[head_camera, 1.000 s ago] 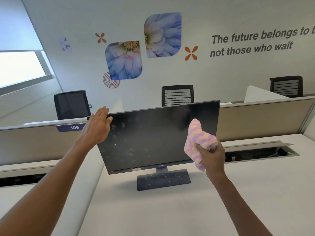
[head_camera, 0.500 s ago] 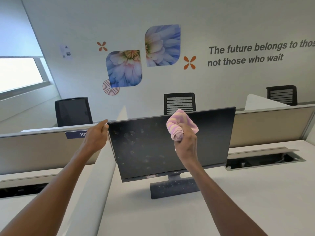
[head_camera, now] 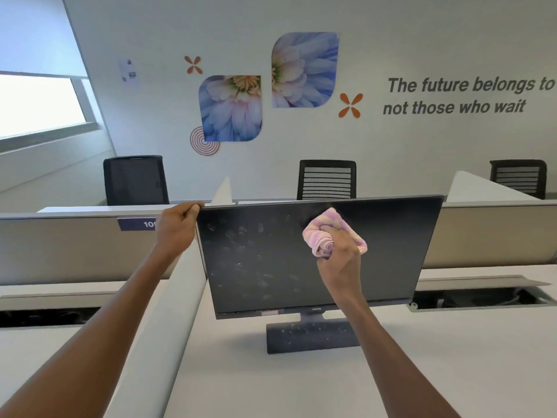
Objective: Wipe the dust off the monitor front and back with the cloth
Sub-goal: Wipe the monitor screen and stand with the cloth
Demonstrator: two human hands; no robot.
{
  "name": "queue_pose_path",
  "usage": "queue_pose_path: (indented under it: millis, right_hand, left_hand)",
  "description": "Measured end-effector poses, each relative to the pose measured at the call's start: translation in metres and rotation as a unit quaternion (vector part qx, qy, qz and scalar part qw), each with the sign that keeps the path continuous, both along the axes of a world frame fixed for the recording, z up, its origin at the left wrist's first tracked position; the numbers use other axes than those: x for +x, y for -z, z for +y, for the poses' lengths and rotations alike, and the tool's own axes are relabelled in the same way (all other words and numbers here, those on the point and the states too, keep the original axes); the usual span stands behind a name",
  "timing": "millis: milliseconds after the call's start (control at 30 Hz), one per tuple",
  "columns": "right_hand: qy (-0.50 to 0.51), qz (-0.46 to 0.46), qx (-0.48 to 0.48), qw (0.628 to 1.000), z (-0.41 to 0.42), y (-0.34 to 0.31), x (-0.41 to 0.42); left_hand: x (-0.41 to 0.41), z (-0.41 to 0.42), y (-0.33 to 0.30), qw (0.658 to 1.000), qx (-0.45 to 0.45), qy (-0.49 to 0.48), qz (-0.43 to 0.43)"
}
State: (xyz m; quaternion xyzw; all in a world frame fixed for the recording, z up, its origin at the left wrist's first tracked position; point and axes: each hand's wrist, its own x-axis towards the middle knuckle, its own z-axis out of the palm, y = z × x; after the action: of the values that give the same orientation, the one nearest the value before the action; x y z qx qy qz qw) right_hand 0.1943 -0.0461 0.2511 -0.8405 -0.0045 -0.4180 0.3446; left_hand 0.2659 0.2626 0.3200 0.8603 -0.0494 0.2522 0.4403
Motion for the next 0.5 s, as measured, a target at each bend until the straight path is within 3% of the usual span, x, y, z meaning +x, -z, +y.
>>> queue_pose_path:
  millis: [167,333,500]
  right_hand:
    - [-0.035,-0.065,-0.013,0.997,0.012,-0.035,0.007]
    - [-0.074,0.017,-0.085,0.993,0.033,-0.002,0.011]
    - [-0.017,0.025,-0.034,0.999,0.019,0.004,0.007]
  left_hand:
    - [0.002,0.003,0.0,0.989,-0.132,0.017,0.064]
    - [0.003,0.007,-0.005,0.961,-0.24,0.065,0.12]
    - [0.005,0.008,-0.006,0.951,-0.269,0.075,0.133]
